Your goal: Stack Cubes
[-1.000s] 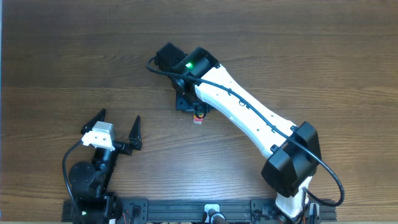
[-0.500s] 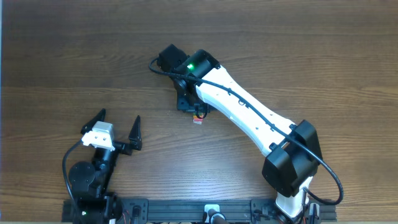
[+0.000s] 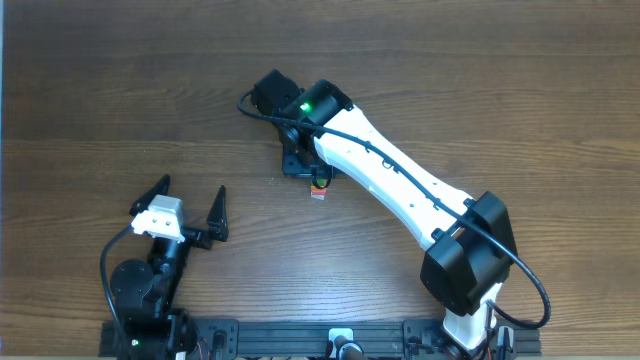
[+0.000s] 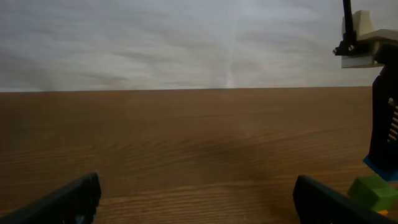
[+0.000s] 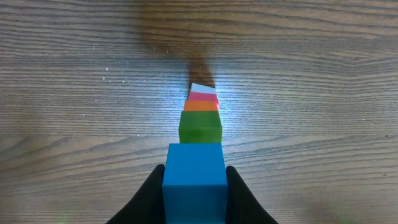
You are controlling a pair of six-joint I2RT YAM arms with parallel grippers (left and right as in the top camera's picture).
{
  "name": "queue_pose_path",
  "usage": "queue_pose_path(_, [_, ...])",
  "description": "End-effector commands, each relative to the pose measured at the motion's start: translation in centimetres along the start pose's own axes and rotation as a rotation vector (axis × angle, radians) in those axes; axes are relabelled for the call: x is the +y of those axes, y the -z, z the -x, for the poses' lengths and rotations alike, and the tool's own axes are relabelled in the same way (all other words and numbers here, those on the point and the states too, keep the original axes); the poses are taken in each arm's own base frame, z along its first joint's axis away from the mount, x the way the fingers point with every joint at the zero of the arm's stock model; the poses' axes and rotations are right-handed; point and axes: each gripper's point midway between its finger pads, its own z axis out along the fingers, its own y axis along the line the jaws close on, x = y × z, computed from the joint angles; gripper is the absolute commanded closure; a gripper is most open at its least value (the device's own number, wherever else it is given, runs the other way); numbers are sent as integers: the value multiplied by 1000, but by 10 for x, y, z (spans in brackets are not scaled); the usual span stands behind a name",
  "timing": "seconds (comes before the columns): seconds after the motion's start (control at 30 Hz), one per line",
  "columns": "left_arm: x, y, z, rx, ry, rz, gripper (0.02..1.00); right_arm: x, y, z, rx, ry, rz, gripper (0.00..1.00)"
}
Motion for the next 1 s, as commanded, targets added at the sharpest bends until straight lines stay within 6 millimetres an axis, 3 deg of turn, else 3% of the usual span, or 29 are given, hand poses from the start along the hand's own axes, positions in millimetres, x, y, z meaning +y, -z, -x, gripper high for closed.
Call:
queue_pose_path(0.03, [-2,0,-2,2,-11,-9,20,-6,-8,3,3,-18,-32,989])
queue_pose_path(1.0, [-2,0,-2,2,-11,-9,20,-10,-23,1,16,-22,-55,989])
